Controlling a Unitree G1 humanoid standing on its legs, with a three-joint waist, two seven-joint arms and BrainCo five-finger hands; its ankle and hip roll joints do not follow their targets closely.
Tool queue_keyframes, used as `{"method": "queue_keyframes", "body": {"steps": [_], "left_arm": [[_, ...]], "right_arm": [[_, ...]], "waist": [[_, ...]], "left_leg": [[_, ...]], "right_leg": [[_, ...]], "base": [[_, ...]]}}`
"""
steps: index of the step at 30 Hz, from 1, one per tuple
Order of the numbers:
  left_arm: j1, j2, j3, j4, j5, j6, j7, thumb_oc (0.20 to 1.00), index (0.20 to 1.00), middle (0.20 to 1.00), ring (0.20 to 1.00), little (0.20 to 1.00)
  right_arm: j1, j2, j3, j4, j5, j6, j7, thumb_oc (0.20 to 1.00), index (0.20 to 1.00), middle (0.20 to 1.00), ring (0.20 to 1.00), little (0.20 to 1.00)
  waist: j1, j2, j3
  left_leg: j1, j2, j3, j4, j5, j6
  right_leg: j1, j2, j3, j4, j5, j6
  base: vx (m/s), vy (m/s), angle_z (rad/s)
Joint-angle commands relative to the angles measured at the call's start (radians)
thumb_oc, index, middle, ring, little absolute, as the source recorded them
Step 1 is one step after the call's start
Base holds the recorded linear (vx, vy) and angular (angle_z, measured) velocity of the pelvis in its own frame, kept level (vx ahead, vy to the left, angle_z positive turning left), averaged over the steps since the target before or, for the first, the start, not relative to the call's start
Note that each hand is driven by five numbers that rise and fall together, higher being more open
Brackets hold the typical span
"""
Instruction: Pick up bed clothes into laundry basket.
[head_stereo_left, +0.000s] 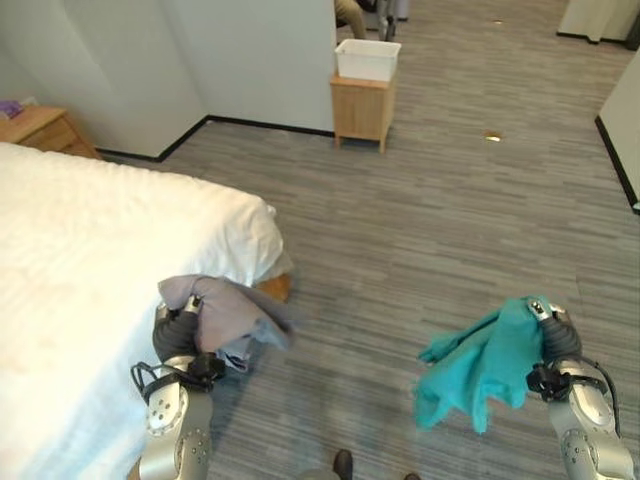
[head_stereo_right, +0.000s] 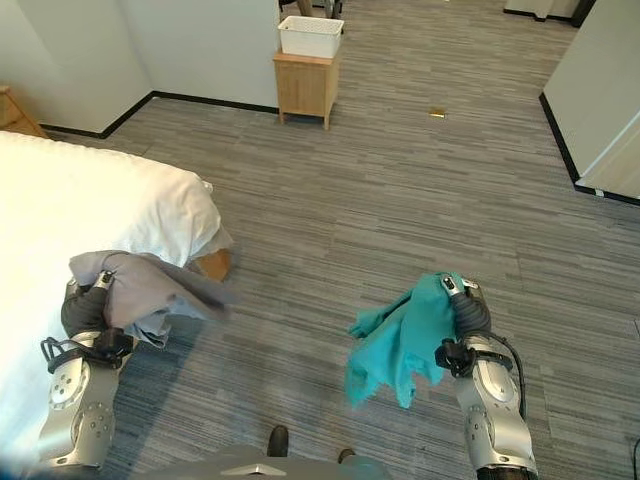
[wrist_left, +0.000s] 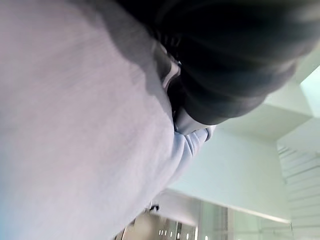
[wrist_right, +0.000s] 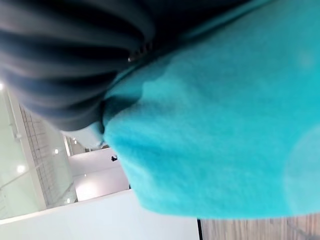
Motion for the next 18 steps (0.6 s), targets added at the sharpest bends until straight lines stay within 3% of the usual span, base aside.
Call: {"method": "queue_keyframes", "body": {"steps": [1, 4, 5, 6, 8, 9, 10, 12, 13, 16, 18], "left_arm": [[-0.04, 0.077, 0.103, -0.044, 0.027, -0.094, 0.031, 0.2, 0.2, 0.2, 0.2, 0.2], [-0.055, 0.084, 0.117, -0.033, 0.021, -0.1, 0.05, 0.2, 0.2, 0.2, 0.2, 0.2], [-0.066, 0.1, 0.138, -0.019, 0.03, -0.103, 0.066, 0.2, 0.2, 0.2, 0.2, 0.2], [-0.068, 0.101, 0.139, -0.017, 0.03, -0.104, 0.066, 0.2, 0.2, 0.2, 0.2, 0.2], [-0.069, 0.108, 0.137, -0.016, 0.038, -0.104, 0.066, 0.2, 0.2, 0.2, 0.2, 0.2], [-0.089, 0.111, 0.121, -0.016, 0.031, -0.103, 0.065, 0.2, 0.2, 0.2, 0.2, 0.2], [-0.089, 0.111, 0.121, -0.016, 0.031, -0.103, 0.065, 0.2, 0.2, 0.2, 0.2, 0.2], [-0.102, 0.111, 0.098, -0.028, 0.028, -0.098, 0.053, 0.2, 0.2, 0.2, 0.2, 0.2], [-0.102, 0.111, 0.098, -0.028, 0.028, -0.098, 0.053, 0.2, 0.2, 0.2, 0.2, 0.2], [-0.119, 0.115, 0.088, -0.008, 0.045, -0.1, 0.054, 0.2, 0.2, 0.2, 0.2, 0.2], [-0.115, 0.115, 0.089, -0.005, 0.052, -0.1, 0.053, 0.2, 0.2, 0.2, 0.2, 0.2]], "right_arm": [[-0.086, -0.009, -0.006, -0.066, -0.013, -0.062, 0.005, 0.2, 0.2, 0.2, 0.2, 0.2], [-0.104, -0.004, 0.001, -0.067, -0.017, -0.066, 0.002, 0.2, 0.2, 0.2, 0.2, 0.2], [-0.122, 0.003, 0.006, -0.071, -0.028, -0.068, 0.002, 0.2, 0.2, 0.2, 0.2, 0.2], [-0.124, 0.003, 0.007, -0.071, -0.028, -0.068, 0.002, 0.2, 0.2, 0.2, 0.2, 0.2], [-0.124, 0.009, 0.017, -0.069, -0.035, -0.061, 0.008, 0.2, 0.2, 0.2, 0.2, 0.2], [-0.116, 0.013, 0.015, -0.064, -0.04, -0.057, 0.009, 0.2, 0.2, 0.2, 0.2, 0.2], [-0.116, 0.013, 0.015, -0.064, -0.04, -0.057, 0.009, 0.2, 0.2, 0.2, 0.2, 0.2], [-0.101, 0.009, -0.002, -0.06, -0.03, -0.063, -0.003, 0.2, 0.2, 0.2, 0.2, 0.2], [-0.101, 0.008, -0.003, -0.059, -0.029, -0.063, -0.003, 0.2, 0.2, 0.2, 0.2, 0.2], [-0.106, 0.012, -0.001, -0.061, -0.032, -0.072, -0.009, 0.2, 0.2, 0.2, 0.2, 0.2], [-0.107, 0.011, -0.002, -0.06, -0.034, -0.071, -0.008, 0.2, 0.2, 0.2, 0.2, 0.2]], "waist": [[0.016, -0.045, -0.026], [0.029, -0.035, -0.013], [0.04, -0.022, 0.013], [0.041, -0.024, 0.015], [0.03, -0.026, 0.047], [-0.003, -0.016, 0.068], [-0.005, -0.015, 0.068], [-0.045, -0.018, 0.077], [-0.046, -0.013, 0.077], [-0.081, -0.013, 0.073], [-0.089, -0.011, 0.065]], "left_leg": [[-0.005, -0.032, 0.01, 0.015, -0.052, 0.03], [-0.009, -0.029, 0.034, 0.018, -0.058, 0.038], [0.001, -0.017, 0.049, 0.019, -0.079, 0.05], [0.0, -0.02, 0.051, 0.02, -0.08, 0.051], [0.018, -0.017, 0.063, 0.019, -0.089, 0.053], [0.05, 0.005, 0.044, 0.013, -0.1, 0.041], [0.05, 0.006, 0.042, 0.013, -0.101, 0.041], [0.095, 0.014, 0.007, 0.004, -0.139, 0.02], [0.096, 0.019, 0.005, 0.004, -0.142, 0.02], [0.188, 0.063, -0.016, 0.004, -0.206, -0.016], [0.211, 0.073, -0.022, 0.004, -0.221, -0.022]], "right_leg": [[-0.01, 0.005, 0.014, -0.082, 0.13, 0.015], [-0.049, -0.006, 0.003, 0.009, 0.106, 0.019], [-0.133, -0.027, -0.039, 0.192, 0.122, 0.057], [-0.144, -0.03, -0.036, 0.21, 0.114, 0.06], [-0.246, -0.05, -0.062, 0.337, 0.234, 0.128], [-0.328, -0.045, -0.07, 0.311, 0.249, 0.123], [-0.328, -0.045, -0.072, 0.311, 0.249, 0.122], [-0.375, -0.056, -0.069, 0.134, 0.256, 0.089], [-0.369, -0.052, -0.074, 0.125, 0.258, 0.089], [-0.436, -0.076, -0.135, -0.072, 0.321, 0.106], [-0.445, -0.078, -0.14, -0.073, 0.329, 0.111]], "base": [[0.02, 0.062, -0.13], [-0.03, 0.096, -0.31], [-0.01, 0.062, -0.38], [0.0, 0.066, -0.48], [0.08, 0.014, -0.48], [0.15, 0.001, -0.28], [0.35, -0.064, 0.13], [0.35, -0.098, 0.5], [0.29, -0.089, 0.59], [0.44, -0.149, 0.52], [0.44, -0.131, -0.08]]}}
